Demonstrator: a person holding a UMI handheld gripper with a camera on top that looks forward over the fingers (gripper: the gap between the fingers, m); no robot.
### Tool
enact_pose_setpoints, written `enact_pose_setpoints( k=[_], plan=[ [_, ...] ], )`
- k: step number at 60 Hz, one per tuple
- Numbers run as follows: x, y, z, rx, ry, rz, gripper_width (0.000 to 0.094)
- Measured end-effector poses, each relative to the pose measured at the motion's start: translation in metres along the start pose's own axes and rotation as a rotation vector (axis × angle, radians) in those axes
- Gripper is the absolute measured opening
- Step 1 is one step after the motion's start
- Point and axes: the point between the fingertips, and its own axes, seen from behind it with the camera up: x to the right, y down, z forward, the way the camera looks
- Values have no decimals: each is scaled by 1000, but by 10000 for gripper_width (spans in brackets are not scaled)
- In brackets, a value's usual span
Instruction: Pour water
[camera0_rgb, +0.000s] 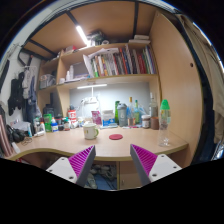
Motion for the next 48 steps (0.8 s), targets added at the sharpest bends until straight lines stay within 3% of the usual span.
enact_pose_setpoints(
  k=[21, 48],
  plan=[
    [15, 1, 15, 15, 2, 11, 762],
    [237, -9, 123, 72, 301, -40, 770]
  ],
)
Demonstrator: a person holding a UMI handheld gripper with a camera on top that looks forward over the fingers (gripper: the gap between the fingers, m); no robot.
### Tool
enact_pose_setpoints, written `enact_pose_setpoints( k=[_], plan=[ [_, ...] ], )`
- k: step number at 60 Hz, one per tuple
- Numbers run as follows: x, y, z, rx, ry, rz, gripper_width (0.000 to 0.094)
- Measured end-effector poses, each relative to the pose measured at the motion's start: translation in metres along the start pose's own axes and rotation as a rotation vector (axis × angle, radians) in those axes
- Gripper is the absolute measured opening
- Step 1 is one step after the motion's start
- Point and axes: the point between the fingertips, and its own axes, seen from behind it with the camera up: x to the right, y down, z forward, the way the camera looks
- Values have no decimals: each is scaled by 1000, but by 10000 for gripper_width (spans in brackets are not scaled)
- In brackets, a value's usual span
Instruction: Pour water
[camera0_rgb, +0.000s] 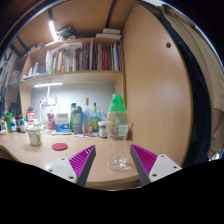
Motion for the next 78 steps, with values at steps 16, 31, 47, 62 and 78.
enact_pose_setpoints(
  k=[16, 31, 47, 62, 78],
  plan=[
    [9, 3, 95, 36, -17, -58, 733],
    [13, 7, 112, 52, 20, 17, 346],
    [-35, -31, 105, 62, -7, -225, 347],
    [-161, -126, 142, 200, -11, -1022, 344],
    [-288, -148, 181, 384, 18, -1838, 343]
  ],
)
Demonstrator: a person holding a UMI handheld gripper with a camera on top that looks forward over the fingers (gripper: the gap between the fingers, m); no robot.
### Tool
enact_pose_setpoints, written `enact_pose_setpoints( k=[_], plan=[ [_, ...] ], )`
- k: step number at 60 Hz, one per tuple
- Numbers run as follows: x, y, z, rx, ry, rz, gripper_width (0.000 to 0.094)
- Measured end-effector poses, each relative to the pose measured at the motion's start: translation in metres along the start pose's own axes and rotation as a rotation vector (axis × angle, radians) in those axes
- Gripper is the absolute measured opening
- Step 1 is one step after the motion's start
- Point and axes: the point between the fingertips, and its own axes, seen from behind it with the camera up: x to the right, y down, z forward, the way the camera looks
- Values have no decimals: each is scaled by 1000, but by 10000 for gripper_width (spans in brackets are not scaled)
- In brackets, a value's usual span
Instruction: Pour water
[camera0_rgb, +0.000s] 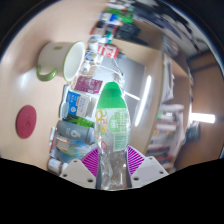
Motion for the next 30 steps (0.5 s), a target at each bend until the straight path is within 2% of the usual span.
enact_pose_setpoints(
  k=[15, 30],
  plan=[
    [16, -61, 22, 137, 38, -504, 344],
    [13, -73, 23, 149, 19, -560, 343]
  ],
)
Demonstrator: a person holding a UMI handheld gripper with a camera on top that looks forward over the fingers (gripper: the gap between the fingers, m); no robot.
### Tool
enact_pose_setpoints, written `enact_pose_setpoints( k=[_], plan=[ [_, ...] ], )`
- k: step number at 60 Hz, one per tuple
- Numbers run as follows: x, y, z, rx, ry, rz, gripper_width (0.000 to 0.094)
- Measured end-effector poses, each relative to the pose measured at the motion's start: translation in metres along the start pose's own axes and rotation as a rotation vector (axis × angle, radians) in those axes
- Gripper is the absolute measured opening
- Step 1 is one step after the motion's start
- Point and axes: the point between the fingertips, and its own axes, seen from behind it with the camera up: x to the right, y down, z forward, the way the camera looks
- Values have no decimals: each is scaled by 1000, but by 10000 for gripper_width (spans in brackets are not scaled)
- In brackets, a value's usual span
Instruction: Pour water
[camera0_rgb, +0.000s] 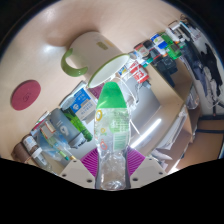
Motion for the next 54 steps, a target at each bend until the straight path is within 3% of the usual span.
enact_pose_setpoints(
  k=[12, 19, 24, 26, 31, 32, 35, 39, 54],
  plan=[
    [-8, 15, -1, -66, -3, 328, 342],
    [-30, 43, -10, -173, -21, 987, 345],
    [-62, 34, -16, -245, -61, 1590, 345],
    [-74, 20, -24, -251, -56, 1851, 344],
    [-80, 4, -23, -193, -162, 2304, 344],
    [-84, -16, -24, -201, -116, 2387, 338],
    [-93, -4, -28, -211, -187, 2490, 343],
    [-109, -29, -27, -236, -180, 2528, 345],
    [-129, -51, -23, -196, -242, 2490, 344]
  ],
)
